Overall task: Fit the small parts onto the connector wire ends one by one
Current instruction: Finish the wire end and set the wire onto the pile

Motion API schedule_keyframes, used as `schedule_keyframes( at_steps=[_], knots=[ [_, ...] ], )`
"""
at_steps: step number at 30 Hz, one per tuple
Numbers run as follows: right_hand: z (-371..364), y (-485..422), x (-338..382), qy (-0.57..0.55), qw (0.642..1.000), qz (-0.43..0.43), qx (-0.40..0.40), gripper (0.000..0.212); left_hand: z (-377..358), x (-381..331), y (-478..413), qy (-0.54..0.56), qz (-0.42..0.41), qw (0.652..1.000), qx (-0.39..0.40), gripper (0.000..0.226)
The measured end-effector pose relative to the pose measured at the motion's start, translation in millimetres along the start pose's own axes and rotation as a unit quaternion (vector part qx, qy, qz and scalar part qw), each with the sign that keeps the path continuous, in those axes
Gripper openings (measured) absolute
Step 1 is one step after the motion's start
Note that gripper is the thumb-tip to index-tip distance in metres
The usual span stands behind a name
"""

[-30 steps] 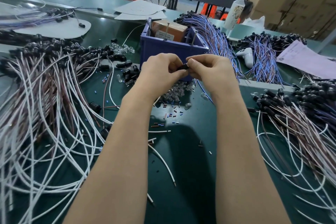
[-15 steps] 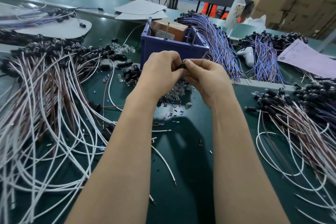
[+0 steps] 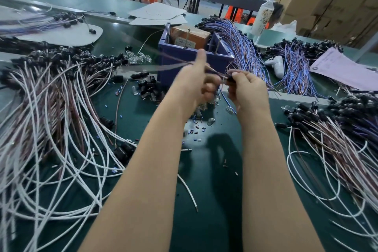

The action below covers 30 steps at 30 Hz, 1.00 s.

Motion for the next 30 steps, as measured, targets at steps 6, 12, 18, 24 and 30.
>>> schedule_keyframes(
  at_steps=[6, 12, 18, 24, 30],
  knots=[
    [14.9, -12.7, -12.1, 0.288, 0.955, 0.067, -0.014, 0.030, 51.5, -13.2, -22.8, 0.255, -0.040, 0.960, -0.113, 0.030],
    [-20.6, 17.2, 2.0, 0.303, 0.927, 0.176, 0.134, 0.031, 24.5, 2.1, -20.5, 0.128, -0.020, 0.989, -0.064, 0.034],
    [-39.2, 30.3, 10.2, 0.210, 0.935, 0.233, 0.167, 0.024, 44.0, -21.7, -14.8, -0.044, -0.164, 0.971, -0.169, 0.032],
    [-19.0, 15.8, 9.1, 0.100, 0.977, 0.173, 0.075, 0.025, 59.4, -27.6, -15.6, 0.059, -0.126, 0.969, -0.203, 0.028],
    [-23.2, 21.6, 12.7, 0.070, 0.977, 0.162, 0.120, 0.023, 14.6, -2.0, -13.9, -0.194, -0.120, 0.974, -0.012, 0.028]
  ],
)
Point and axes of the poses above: each hand's wrist, its own y-axis away from the middle knuckle, its own z-axis out of the back of the hand, x = y × z, the point moved 7 cm from there along -y, towards the middle knuckle, and after that the axes turned 14 degrees about -x, right-handed, at the moved point
